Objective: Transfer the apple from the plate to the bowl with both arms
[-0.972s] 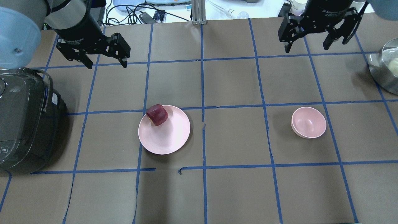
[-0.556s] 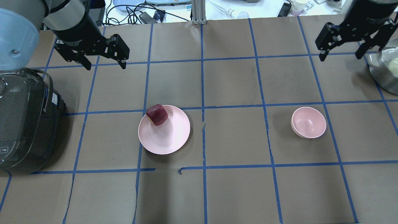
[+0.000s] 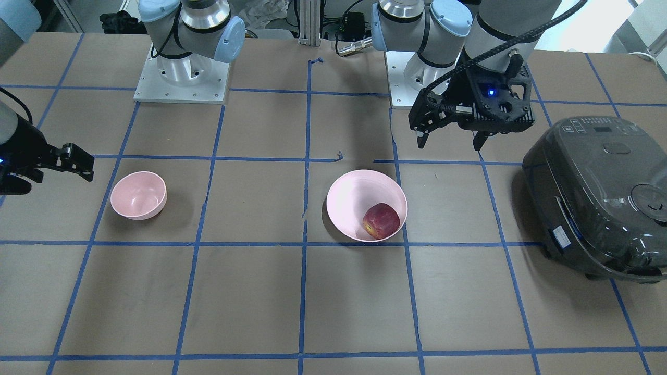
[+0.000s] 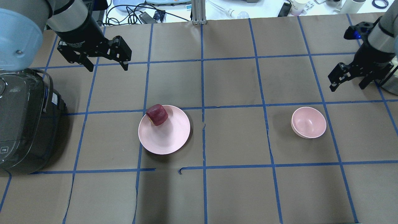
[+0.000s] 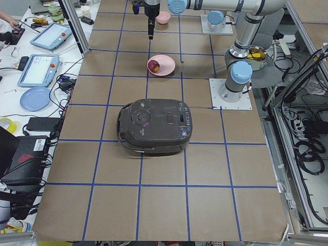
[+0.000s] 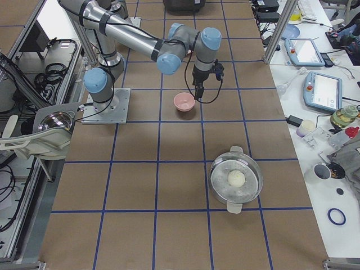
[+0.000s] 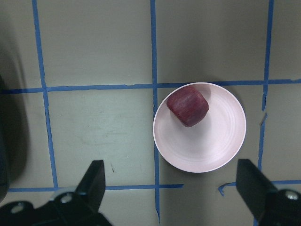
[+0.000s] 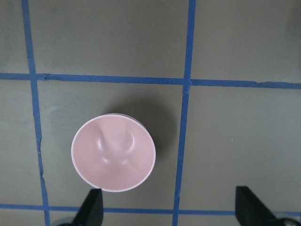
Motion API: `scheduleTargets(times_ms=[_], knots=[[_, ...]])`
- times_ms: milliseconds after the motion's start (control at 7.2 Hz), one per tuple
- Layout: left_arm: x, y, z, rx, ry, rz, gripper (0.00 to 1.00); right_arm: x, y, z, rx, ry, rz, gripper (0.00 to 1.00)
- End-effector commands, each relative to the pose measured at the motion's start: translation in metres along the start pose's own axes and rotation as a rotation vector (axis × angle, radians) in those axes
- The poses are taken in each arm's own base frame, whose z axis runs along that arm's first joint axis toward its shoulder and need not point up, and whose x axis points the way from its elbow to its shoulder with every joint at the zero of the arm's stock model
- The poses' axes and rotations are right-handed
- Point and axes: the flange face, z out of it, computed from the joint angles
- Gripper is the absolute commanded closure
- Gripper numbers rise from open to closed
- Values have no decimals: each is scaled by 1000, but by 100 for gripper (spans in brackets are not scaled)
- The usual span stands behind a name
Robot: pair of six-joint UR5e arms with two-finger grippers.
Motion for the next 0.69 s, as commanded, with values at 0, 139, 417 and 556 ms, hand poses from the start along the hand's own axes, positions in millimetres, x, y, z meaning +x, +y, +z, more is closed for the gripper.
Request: scheduleTargets(times_ms=[0,139,417,556], knots=[[10,0,1,4,-1,10,0,-10,21,74,15,-6,-5,10],[11,1,1,5,0,11,0,-13,26,96,38,5,-10,16],[11,1,2,4,3,11,0,-13,30,129,41,4,-4,42],[14,1,10,-13,8,2,0,-7,37,138,23,-7,13,70]])
